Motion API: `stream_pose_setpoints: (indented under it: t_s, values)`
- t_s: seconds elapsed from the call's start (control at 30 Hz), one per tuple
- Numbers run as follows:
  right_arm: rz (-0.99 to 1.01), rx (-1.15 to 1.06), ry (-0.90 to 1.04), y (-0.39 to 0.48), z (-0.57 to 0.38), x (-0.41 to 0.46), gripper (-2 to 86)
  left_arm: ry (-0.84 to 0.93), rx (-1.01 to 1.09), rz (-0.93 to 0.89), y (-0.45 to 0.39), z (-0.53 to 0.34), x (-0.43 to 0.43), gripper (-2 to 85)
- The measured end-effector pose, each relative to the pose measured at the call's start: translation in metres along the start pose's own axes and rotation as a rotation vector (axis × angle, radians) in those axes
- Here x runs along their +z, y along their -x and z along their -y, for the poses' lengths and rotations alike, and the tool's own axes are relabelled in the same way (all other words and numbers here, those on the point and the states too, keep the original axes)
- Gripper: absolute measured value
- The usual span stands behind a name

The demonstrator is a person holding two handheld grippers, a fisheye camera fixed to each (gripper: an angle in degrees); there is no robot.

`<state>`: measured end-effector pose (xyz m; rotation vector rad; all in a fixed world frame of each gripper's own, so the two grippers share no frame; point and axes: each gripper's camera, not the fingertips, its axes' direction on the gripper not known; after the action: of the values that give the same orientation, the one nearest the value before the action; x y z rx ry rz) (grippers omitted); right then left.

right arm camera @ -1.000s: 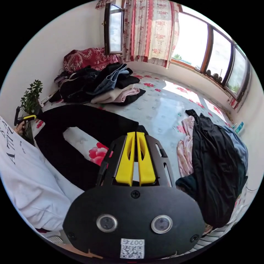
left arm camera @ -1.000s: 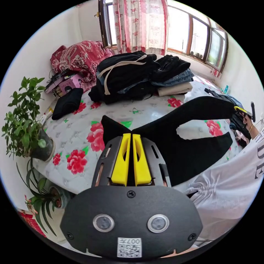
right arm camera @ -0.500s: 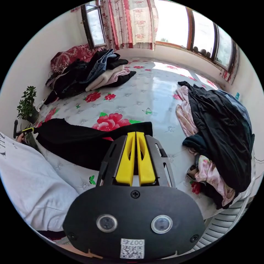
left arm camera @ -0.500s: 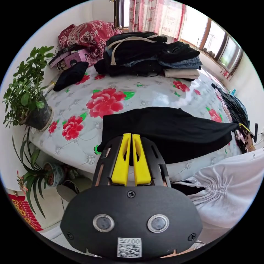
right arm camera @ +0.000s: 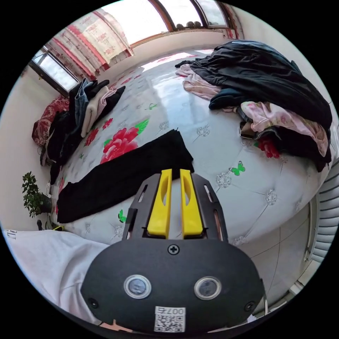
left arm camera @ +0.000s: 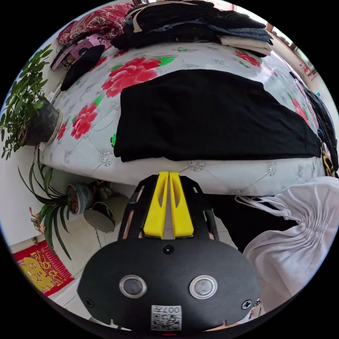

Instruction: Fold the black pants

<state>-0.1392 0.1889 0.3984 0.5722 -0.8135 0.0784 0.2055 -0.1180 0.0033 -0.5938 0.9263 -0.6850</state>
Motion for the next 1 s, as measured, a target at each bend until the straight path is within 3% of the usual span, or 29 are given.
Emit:
stream_pose_setpoints:
  t_s: [0.23, 0.47, 0.6, 0.7, 0.87, 1.0]
  values:
    - [-0.118, -0.013, 0.020, -0.002, 0.031, 0.024, 3.9, -0.187, -0.295, -0.206, 0.053, -0.041, -0.019, 0.6]
    - [-0.162, -0.112, 0.096, 0.011, 0.054, 0.046, 0.5, -0.241, -0.364, -0.231, 0.070, -0.065, -0.020, 5.7]
    - [-0.159, -0.156, -0.075, 0.015, 0.056, 0.003, 0.1, -0.234, -0.390, -0.210, 0.077, -0.070, -0.011, 5.7]
    - [-0.127, -0.078, -0.139, -0.001, 0.052, -0.010, 0.3, -0.220, -0.432, -0.228, 0.086, -0.072, 0.003, 5.5]
    - [-0.098, 0.149, -0.043, -0.054, 0.031, 0.008, 2.5, -0.211, -0.526, -0.296, 0.106, -0.078, 0.025, 5.4]
    - [0.133, 0.293, -0.107, -0.085, -0.023, 0.009, 5.2, -0.207, -0.601, -0.325, 0.126, -0.094, 0.039, 5.4]
